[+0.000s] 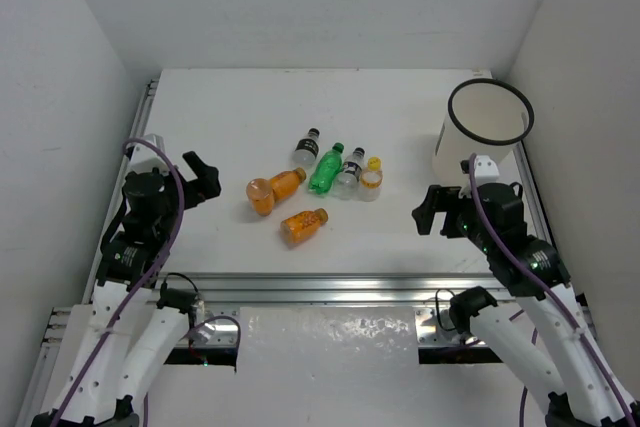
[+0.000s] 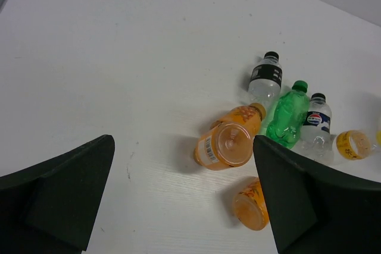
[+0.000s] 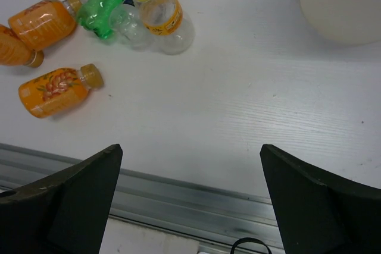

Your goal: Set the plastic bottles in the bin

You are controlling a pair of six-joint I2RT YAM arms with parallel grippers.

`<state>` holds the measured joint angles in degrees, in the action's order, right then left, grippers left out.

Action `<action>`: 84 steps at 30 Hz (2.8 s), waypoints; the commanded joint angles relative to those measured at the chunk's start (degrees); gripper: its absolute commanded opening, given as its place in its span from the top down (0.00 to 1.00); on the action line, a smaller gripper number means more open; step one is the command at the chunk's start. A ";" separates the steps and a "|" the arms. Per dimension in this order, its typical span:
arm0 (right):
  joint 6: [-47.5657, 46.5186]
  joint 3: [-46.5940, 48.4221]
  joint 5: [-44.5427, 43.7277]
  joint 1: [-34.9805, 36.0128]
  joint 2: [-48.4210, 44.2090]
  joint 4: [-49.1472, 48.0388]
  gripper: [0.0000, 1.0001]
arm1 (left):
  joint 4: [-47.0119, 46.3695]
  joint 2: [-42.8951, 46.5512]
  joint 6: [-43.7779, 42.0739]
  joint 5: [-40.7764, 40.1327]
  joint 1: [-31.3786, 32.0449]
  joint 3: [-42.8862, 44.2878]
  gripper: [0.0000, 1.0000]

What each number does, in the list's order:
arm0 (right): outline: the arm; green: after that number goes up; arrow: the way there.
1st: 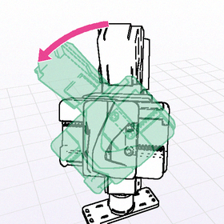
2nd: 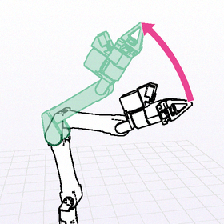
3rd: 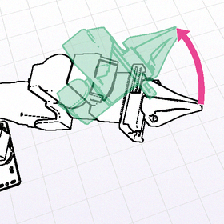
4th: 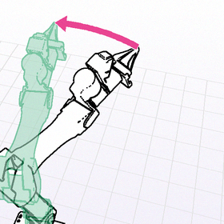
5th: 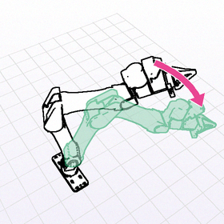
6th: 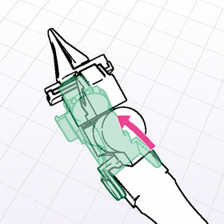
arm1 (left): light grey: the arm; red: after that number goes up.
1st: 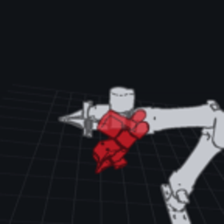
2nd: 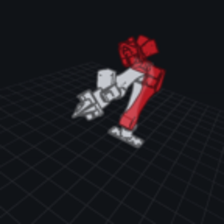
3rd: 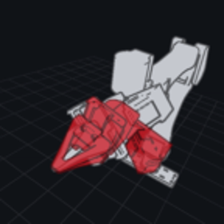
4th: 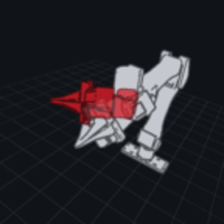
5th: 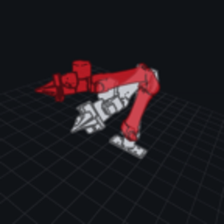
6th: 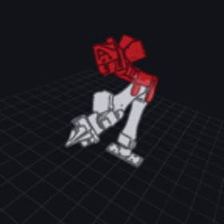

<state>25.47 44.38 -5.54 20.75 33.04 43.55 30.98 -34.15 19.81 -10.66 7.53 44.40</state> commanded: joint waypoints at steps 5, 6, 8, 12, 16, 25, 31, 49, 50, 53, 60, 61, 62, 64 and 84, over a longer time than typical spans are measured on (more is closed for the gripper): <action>-0.52 -2.71 5.27 -0.19 -0.52 -10.92 0.01 | -2.06 0.58 0.14 -0.60 0.38 1.30 0.00; -0.25 -4.98 10.24 -0.19 0.09 -17.29 0.01 | -2.15 0.66 0.05 -0.42 0.38 1.13 0.00; 1.32 -6.93 11.78 -0.19 2.28 -23.22 0.01 | -2.42 0.67 0.05 -0.16 0.38 1.04 0.00; 0.72 -4.40 8.54 0.34 16.85 -31.04 0.01 | -2.77 0.58 -0.12 0.37 0.47 0.60 0.00; -2.70 -1.32 -3.40 2.54 29.60 -36.68 0.01 | -2.86 0.05 -0.13 0.37 0.38 0.60 0.00; -5.87 5.62 1.40 3.68 51.15 -48.47 0.05 | -3.12 -1.27 -0.48 1.25 0.29 0.60 0.00; -7.81 10.20 -1.31 5.17 55.57 -46.63 0.58 | -3.30 -2.06 -0.74 2.13 0.29 0.60 0.00; -11.24 51.83 -22.31 -8.26 45.17 -6.48 0.69 | -3.04 -5.13 -2.24 5.55 0.29 4.98 0.00; -10.28 53.60 -22.32 -9.66 46.23 -4.81 0.68 | -2.77 -6.70 -2.15 6.60 0.55 6.12 0.00; -7.55 57.83 -20.49 -15.11 50.36 1.26 0.65 | -0.58 -11.45 -2.67 9.77 2.13 12.80 0.00; -3.33 60.29 -18.97 -19.00 54.15 8.03 0.01 | 8.36 -26.38 -4.43 -5.47 21.44 29.04 0.00; -3.59 61.17 -18.72 -19.00 53.89 8.39 0.01 | 9.78 -30.06 -4.43 -8.39 27.56 30.47 0.00; -3.68 61.52 -17.41 -19.08 52.84 8.48 0.01 | 12.32 -31.75 -4.52 -11.29 30.32 32.22 0.00; -3.50 62.49 -16.09 -19.00 51.17 9.09 0.01 | 14.19 -35.70 -4.35 -11.49 35.33 32.68 0.00; -0.86 30.59 15.12 -18.12 19.70 -2.15 0.01 | 11.47 -63.74 -9.61 -3.49 40.81 22.48 0.05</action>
<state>24.05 75.33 5.32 2.39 54.68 45.41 45.12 -94.80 12.80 -13.26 48.42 65.67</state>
